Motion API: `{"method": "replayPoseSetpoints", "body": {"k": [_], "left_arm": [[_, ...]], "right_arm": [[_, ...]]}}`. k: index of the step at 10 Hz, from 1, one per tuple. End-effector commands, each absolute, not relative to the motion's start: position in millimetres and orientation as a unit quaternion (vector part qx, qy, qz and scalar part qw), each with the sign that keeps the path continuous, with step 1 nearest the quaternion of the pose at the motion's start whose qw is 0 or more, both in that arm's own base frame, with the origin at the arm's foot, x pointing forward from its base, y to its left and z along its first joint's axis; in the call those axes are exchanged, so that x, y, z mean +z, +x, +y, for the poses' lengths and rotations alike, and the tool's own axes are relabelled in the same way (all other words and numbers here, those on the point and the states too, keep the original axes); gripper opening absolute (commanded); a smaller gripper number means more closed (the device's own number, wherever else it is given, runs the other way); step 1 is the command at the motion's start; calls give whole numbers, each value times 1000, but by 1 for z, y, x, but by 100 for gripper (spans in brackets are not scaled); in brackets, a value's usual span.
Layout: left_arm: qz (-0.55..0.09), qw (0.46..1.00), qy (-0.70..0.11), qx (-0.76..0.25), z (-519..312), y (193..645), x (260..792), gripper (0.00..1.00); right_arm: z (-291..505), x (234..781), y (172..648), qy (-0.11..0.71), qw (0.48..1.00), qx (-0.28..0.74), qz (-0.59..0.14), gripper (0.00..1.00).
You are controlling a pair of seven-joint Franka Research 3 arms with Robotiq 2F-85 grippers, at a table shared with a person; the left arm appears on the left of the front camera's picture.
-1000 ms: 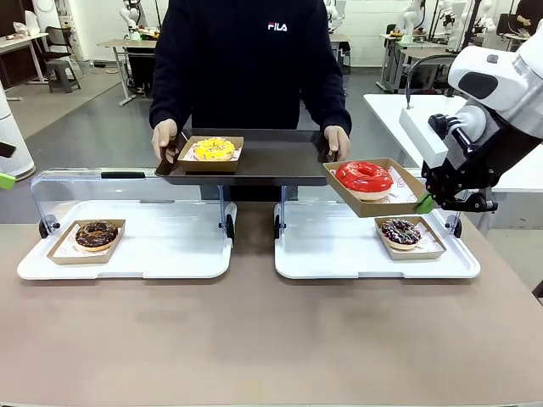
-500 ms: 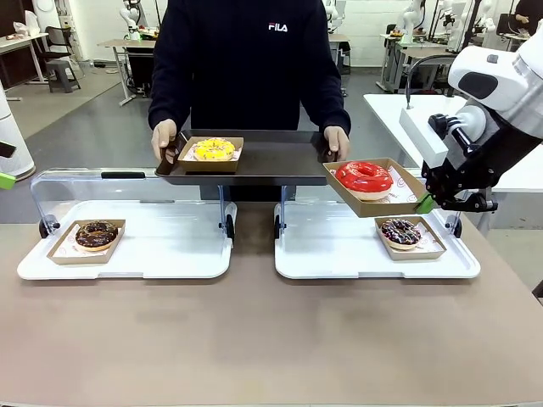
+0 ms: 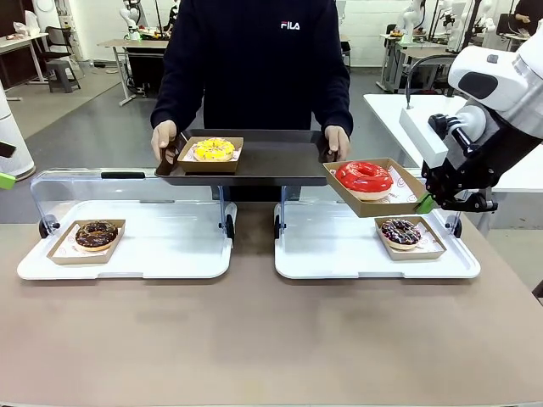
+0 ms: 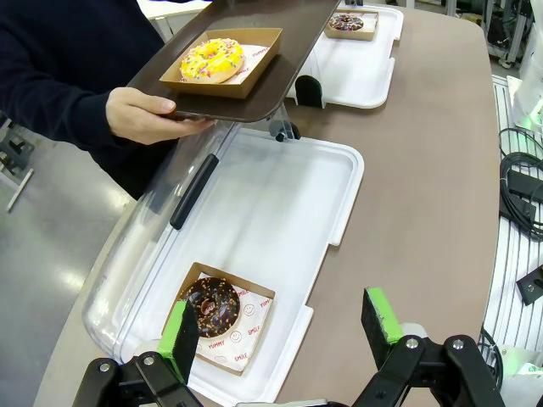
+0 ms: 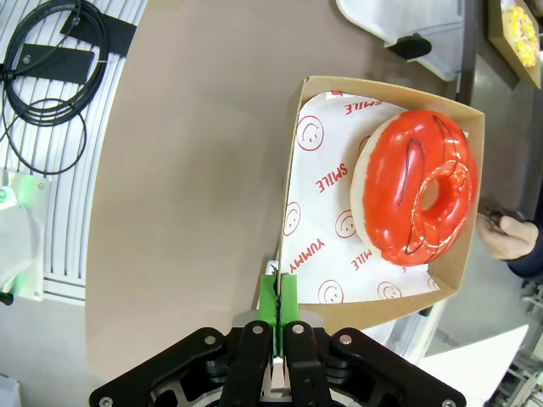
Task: Provide the desired donut to the person.
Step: Place the picked Paper togo box onto the Handle tray extended by the person.
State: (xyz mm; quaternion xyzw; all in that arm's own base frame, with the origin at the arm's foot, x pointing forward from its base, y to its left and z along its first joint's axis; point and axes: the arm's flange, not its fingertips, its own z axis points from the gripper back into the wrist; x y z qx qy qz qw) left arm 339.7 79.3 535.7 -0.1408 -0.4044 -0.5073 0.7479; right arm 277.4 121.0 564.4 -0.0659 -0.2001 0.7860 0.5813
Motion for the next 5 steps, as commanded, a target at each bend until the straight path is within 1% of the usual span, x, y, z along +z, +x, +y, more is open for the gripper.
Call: {"method": "replayPoseSetpoints", "body": {"k": [1, 2, 3, 4, 5], "left_arm": [[-406, 749, -143, -504, 80, 339, 536, 100], [-406, 749, -143, -504, 80, 339, 536, 100], [-406, 749, -143, -504, 80, 339, 536, 100], [-406, 749, -143, -504, 80, 339, 536, 100], [-406, 749, -143, -504, 80, 339, 536, 100]], "right_arm": [[121, 564, 277, -66, 581, 786, -200, 2], [136, 589, 309, -65, 570, 794, -199, 2], [154, 612, 341, -59, 574, 792, -199, 2], [173, 630, 372, -65, 591, 781, -191, 2], [196, 642, 404, -58, 586, 785, -189, 2]]}}
